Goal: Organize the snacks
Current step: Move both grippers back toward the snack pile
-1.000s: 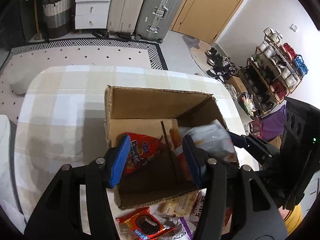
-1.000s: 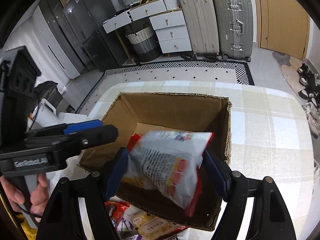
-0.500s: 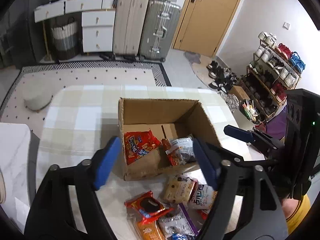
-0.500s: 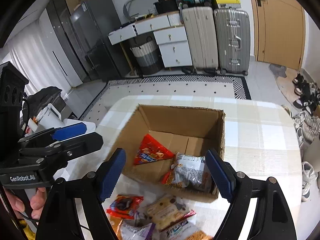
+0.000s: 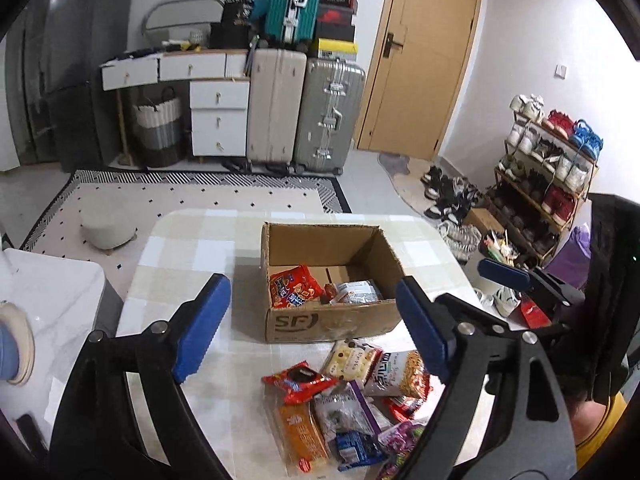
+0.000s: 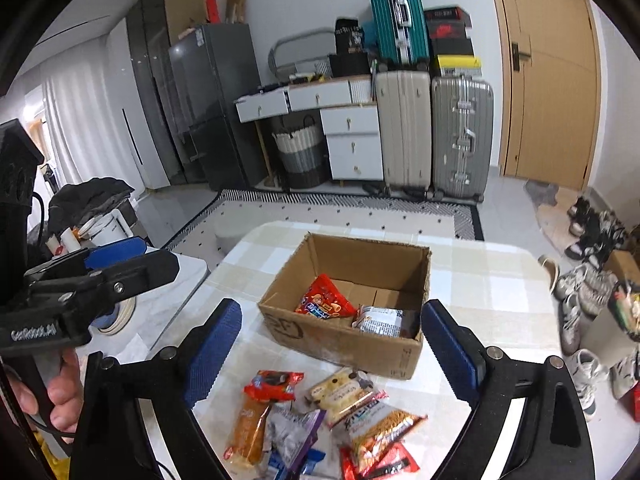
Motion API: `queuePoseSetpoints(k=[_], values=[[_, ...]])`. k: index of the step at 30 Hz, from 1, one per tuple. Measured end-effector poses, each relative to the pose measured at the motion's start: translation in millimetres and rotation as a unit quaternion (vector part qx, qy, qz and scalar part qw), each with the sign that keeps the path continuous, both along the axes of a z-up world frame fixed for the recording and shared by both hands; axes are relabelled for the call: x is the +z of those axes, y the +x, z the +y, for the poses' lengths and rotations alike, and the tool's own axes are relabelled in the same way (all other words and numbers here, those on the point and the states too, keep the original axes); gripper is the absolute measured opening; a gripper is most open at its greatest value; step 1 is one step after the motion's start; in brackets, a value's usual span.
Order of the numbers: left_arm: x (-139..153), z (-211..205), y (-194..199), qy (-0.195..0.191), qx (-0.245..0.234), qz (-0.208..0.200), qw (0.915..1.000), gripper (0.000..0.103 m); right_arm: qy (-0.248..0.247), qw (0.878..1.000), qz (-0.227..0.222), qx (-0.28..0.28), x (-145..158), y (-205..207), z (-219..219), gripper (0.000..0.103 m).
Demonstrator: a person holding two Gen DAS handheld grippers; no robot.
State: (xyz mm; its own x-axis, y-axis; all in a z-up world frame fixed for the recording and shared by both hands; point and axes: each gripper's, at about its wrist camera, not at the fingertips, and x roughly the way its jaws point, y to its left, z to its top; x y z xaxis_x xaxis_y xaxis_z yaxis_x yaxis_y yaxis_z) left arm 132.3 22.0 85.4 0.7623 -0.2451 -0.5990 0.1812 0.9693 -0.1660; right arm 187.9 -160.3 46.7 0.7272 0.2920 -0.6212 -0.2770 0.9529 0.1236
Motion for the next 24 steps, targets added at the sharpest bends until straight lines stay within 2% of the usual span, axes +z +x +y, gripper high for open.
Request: queuePoseSetpoints(k=[7,11,15,17,24], values=[[21,8,-80,0.013,0.016,-0.04,0.999,0.086,0.001,0.996,-0.09,0.008,35,-84,2,0.101],[28,12,-123,0.014,0.022,-0.061,0.9978,0.087,0.006,0.991,-0.136,0.013,48,-131,8,0.102],[32,18,-161,0.014,0.026,-0.081,0.9963,0.094,0.03,0.988,-0.149,0.011,49,-164,9,0.102],[31,24,-183,0.012,0.037,-0.095,0.9947,0.102,0.039,0.987,-0.157,0.007,47,-180,8,0.102],[10,44,-239,0.01,0.07,-0.113,0.9911,0.102,0.055,0.983,-0.176,0.002,30,-220,5,0.102]])
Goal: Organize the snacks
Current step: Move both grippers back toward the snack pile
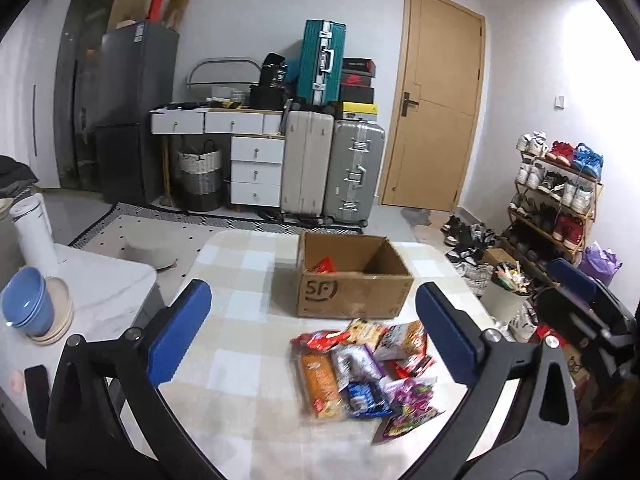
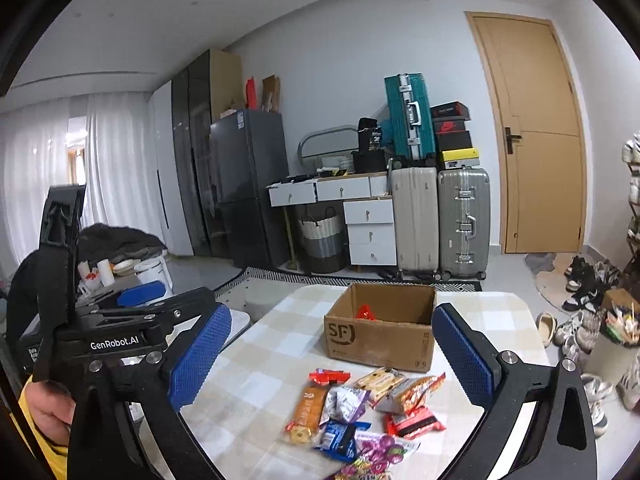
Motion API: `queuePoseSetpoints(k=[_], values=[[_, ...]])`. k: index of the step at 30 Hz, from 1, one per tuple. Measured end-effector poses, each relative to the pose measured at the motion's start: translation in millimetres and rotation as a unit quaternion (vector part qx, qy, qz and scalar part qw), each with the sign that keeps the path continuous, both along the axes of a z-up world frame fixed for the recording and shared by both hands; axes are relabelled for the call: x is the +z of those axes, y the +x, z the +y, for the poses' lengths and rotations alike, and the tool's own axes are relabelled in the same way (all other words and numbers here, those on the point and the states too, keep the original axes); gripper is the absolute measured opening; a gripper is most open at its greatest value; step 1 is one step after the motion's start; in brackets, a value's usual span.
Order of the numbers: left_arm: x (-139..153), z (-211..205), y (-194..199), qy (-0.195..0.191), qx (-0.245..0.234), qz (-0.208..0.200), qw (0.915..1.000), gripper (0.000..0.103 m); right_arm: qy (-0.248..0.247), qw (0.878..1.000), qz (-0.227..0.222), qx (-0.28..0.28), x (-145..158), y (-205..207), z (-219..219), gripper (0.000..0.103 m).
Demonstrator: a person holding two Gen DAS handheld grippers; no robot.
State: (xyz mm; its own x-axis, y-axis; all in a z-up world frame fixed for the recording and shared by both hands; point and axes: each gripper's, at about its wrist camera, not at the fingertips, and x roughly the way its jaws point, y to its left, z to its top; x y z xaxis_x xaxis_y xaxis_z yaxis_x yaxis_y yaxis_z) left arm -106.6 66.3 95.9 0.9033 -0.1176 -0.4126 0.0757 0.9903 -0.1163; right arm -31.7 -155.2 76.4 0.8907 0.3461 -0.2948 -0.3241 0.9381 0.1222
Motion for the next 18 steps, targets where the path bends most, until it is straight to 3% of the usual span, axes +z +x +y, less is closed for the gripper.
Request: queuePoseSetpoints(k=[9,18], values=[[-62,6,8,0.016,0.0,0.04,0.9991,0.102,0.015,0.998,0.062,-0.007,-58,2,-16,0.102],[-134,0,58,0.005,-0.01,0.097,0.9952,0.102,0.028,0.989,0.144,-0.004,-127,25,-33,0.102]])
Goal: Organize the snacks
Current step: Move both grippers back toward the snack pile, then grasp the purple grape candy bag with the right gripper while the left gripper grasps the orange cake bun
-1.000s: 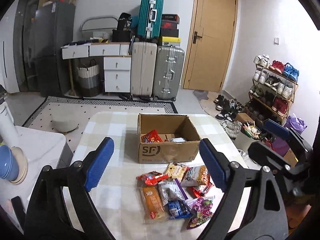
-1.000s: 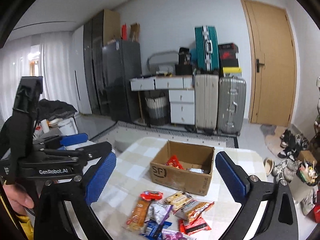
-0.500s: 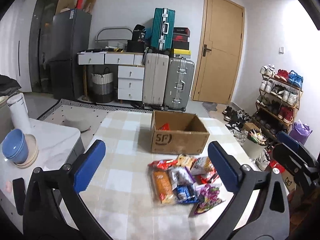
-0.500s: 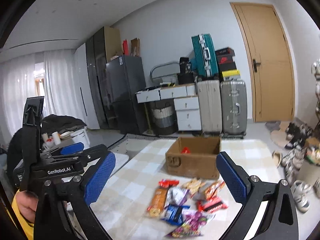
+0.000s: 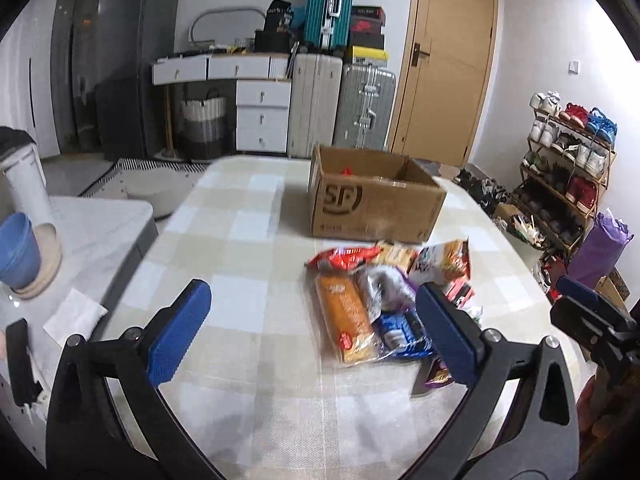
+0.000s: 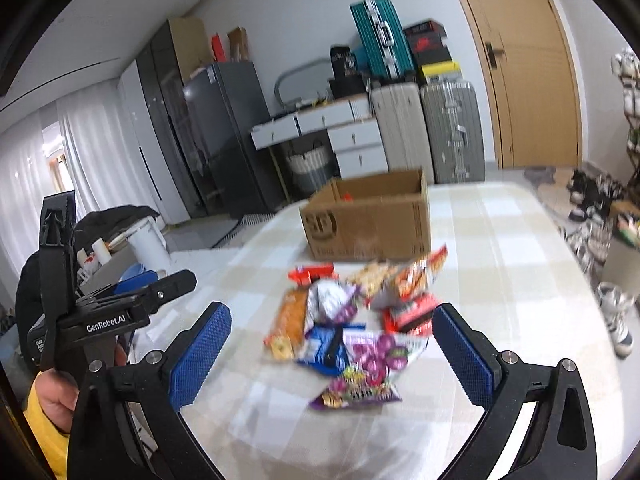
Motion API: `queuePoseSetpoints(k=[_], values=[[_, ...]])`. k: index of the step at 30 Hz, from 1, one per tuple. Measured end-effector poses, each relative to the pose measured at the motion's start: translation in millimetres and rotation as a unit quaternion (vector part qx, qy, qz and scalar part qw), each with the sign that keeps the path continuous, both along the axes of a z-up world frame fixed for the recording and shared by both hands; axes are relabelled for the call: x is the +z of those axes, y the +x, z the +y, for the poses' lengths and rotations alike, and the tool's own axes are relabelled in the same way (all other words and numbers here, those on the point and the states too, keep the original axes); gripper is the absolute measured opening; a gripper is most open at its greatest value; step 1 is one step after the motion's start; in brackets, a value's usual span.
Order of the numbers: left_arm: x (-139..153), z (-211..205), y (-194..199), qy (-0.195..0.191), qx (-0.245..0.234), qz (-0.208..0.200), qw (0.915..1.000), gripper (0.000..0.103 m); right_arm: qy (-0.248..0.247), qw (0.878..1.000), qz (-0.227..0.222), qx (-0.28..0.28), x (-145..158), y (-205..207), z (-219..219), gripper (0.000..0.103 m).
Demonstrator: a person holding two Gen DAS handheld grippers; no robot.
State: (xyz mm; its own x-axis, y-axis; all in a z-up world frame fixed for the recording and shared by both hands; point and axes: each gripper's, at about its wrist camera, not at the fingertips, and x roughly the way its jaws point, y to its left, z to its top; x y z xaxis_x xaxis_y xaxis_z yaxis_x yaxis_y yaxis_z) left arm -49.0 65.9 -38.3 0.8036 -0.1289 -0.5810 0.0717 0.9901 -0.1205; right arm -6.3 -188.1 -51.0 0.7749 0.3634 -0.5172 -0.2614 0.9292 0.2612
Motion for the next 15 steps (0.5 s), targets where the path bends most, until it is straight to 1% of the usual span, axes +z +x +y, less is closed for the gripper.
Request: queuePoseSetpoints(k=[6,10,15], values=[[-45,-11,31,0.0,-0.019,0.047,0.9987,0.102,-0.004,0.999,0.044,0.002,-38,19,0,0.102],[-72,-19,50,0.0,-0.026,0.077,0.9967,0.102,-0.001,0.996,0.086,-0.002,-62,37,-1,0.102],[-95,-25,68,-0.006,-0.029,0.109,0.9936,0.102,-0.01,0.992,0.124,-0.001,-88,56,0,0.102]])
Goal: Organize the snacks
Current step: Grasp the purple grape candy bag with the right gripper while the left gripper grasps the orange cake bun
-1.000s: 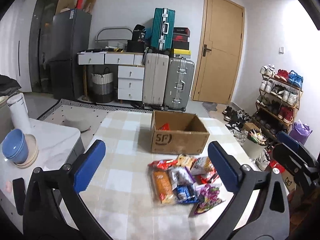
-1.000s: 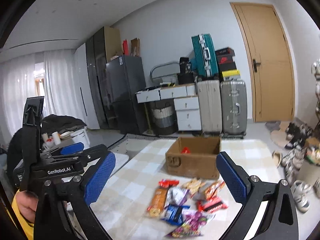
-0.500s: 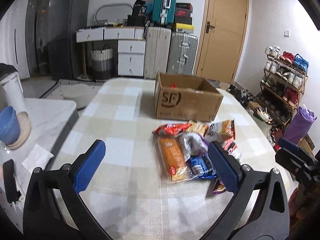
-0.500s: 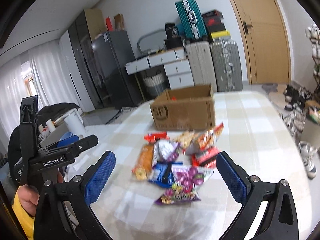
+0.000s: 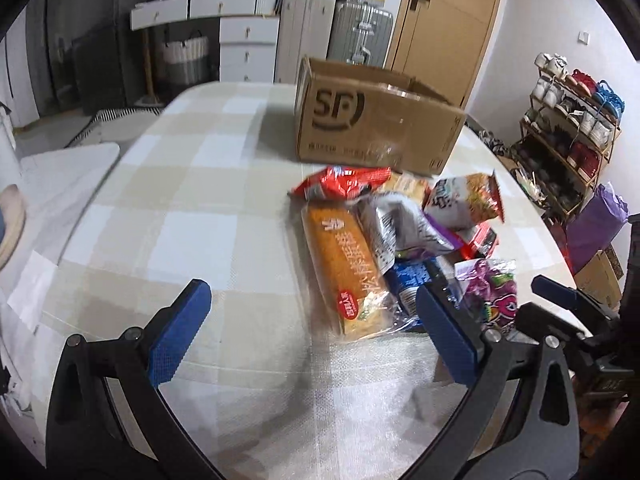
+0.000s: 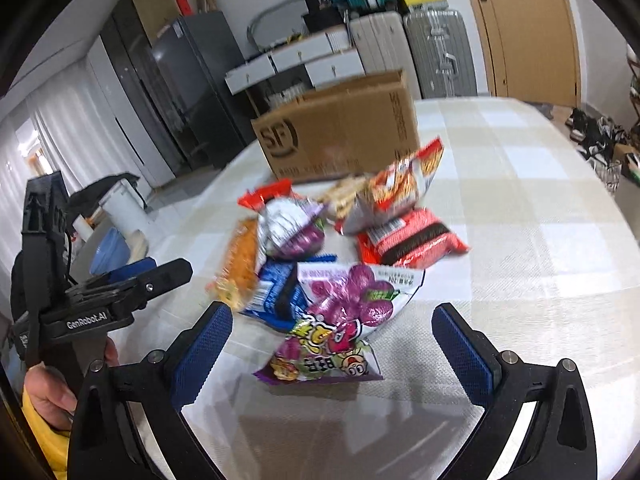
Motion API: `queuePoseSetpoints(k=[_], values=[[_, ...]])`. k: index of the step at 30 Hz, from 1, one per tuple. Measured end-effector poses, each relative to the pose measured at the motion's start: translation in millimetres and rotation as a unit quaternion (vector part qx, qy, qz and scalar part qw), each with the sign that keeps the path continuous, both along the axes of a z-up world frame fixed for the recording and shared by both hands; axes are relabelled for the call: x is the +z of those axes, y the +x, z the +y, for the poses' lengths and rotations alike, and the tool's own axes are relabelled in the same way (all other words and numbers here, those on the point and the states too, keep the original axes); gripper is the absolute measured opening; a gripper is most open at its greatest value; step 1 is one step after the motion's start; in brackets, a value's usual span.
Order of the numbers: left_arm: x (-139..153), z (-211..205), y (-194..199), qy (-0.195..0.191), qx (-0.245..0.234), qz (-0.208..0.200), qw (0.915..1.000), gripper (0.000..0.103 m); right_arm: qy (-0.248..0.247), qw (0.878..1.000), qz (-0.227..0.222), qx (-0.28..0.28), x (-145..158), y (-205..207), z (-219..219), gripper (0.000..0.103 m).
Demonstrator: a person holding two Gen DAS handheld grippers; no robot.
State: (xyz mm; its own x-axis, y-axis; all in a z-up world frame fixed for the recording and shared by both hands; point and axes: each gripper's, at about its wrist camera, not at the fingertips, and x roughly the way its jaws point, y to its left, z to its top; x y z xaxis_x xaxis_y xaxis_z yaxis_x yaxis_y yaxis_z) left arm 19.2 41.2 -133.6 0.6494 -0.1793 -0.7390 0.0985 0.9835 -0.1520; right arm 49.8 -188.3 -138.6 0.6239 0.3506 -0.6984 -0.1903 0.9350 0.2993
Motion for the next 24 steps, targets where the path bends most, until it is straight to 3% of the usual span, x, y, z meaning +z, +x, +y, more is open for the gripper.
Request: queuePoseSetpoints(k=[4,6,8,12,17,24], values=[[-12,-2,11,0.0,-0.001,0.015,0.9999,0.102,-0.008,1.0,0.028,0.002,-16,16,4,0.102],[-16,-3,17,0.001,0.0,0.023,0.9997,0.102,-0.009,0.999,0.041,0.006,-21,22,7,0.096],[-20,-3,21,0.0,0.0,0.028,0.9996,0.102,-0.013,0.999,0.05,0.01,-27,26,9,0.072],[-26,-1,29,-0.003,0.001,0.038,0.9993,0.102,-0.024,0.998,0.049,0.024,-31,29,15,0.067],[-31,-1,35,-0.002,0.003,0.045,0.999,0.102,-0.008,0.999,0.042,0.027,-32,28,15,0.052],[-32,-2,40,-0.004,0.004,0.056,0.9984,0.102,0.05,0.998,0.021,0.021,-26,21,-6,0.051]])
